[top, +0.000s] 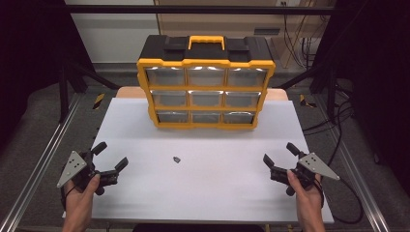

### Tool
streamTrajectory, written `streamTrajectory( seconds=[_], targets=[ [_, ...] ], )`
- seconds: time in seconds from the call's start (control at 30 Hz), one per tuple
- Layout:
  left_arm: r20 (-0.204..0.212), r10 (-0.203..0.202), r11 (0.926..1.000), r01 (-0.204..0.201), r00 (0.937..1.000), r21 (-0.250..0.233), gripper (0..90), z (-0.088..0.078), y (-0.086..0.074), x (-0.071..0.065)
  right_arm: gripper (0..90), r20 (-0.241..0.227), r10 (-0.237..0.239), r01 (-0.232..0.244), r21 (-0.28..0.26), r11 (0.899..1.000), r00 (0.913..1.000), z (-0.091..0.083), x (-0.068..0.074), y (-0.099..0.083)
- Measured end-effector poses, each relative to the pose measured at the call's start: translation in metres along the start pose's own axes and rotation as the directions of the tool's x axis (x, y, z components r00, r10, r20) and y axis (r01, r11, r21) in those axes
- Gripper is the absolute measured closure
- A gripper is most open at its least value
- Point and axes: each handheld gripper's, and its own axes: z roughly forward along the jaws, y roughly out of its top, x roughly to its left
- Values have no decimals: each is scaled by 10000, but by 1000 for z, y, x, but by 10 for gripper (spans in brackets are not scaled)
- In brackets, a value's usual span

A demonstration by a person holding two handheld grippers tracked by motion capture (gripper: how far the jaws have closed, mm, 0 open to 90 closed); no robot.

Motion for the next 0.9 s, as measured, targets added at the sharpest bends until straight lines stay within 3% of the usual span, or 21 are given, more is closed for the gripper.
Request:
streamTrajectory(
  seconds=[0.2,0.3,0.4,0.67,0.9],
  targets=[
    [-22,54,10000,-54,10000,-17,4,1,0,-1,29,73,84,-85,259,9996,9999,2,4,0],
    [-134,181,9998,-181,9997,11,6,10,1,1,34,-35,327,-324,588,9977,9995,5,7,-1],
    [-71,232,9997,-231,9997,89,6,14,0,2,37,-20,217,-215,803,9965,9998,7,10,-2],
    [-134,84,9999,-85,9999,-110,5,8,1,2,51,364,168,-194,707,9973,9992,5,7,-1],
    [-59,187,9998,-188,9998,-117,4,4,2,-1,70,438,18,-51,741,9972,9990,4,10,0]
  ],
)
